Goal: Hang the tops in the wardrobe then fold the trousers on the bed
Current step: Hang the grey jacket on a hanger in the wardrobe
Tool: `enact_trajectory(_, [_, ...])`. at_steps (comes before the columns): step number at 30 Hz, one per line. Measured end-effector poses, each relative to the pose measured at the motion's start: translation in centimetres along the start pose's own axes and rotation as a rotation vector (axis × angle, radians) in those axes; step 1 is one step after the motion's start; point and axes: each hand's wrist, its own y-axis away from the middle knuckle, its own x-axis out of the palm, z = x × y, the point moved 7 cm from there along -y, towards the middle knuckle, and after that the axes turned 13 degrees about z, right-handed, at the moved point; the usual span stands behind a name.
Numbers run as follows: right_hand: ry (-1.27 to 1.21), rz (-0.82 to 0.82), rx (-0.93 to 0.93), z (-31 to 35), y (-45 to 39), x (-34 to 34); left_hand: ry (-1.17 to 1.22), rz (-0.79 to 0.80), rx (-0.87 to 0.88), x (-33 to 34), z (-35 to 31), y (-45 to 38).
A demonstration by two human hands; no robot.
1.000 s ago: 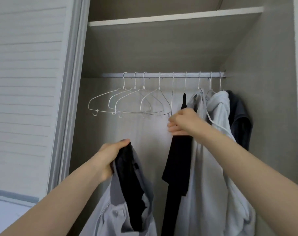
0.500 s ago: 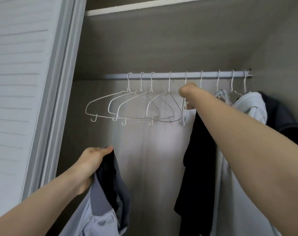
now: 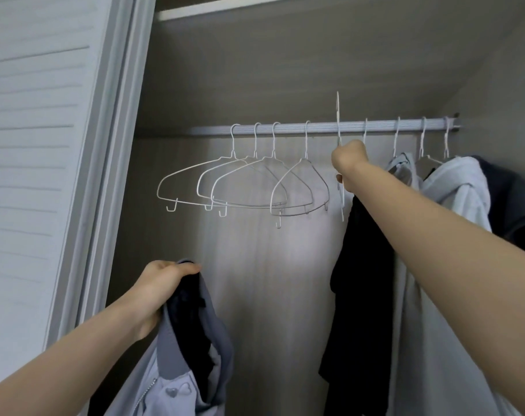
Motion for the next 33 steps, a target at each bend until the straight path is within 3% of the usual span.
enact_trajectory(6, [0.239, -0.059, -0.188, 0.9, 7.9, 0.2, -0.054, 0.001, -0.012, 0.5, 0.0, 1.7])
enact_trajectory(13, [0.102, -0.011, -0.427, -0.4, 23.0, -1.4, -0.104, 0.045, -0.017, 1.0, -0.6, 6.6])
enact_trajectory(15, [0.058, 0.059, -0.342, -1.5, 25.8, -1.9, -0.109, 0.051, -0.017, 1.2, -0.7, 8.5])
enact_trajectory(19, [-0.287, 0.235, 0.025, -4.3, 29.0, -2.7, -0.183, 0.078, -0.021, 1.8, -0.5, 11.9])
enact_trajectory(23, [-0.312, 0.306, 0.122, -6.5, 33.2, -4.4, -0.333, 0.023, 0.071, 1.5, -0.6, 14.5])
enact_trajectory(30, [-0.304, 0.780, 0.187, -6.5, 40.9, -4.5, -0.698, 0.093, 0.119, 1.1, -0.1, 17.0])
enact_trajectory(33, [-0.172, 0.845, 0.190, -7.1, 42.3, -3.6, -0.774, 0.100, 0.140, 2.1, 0.2, 17.6])
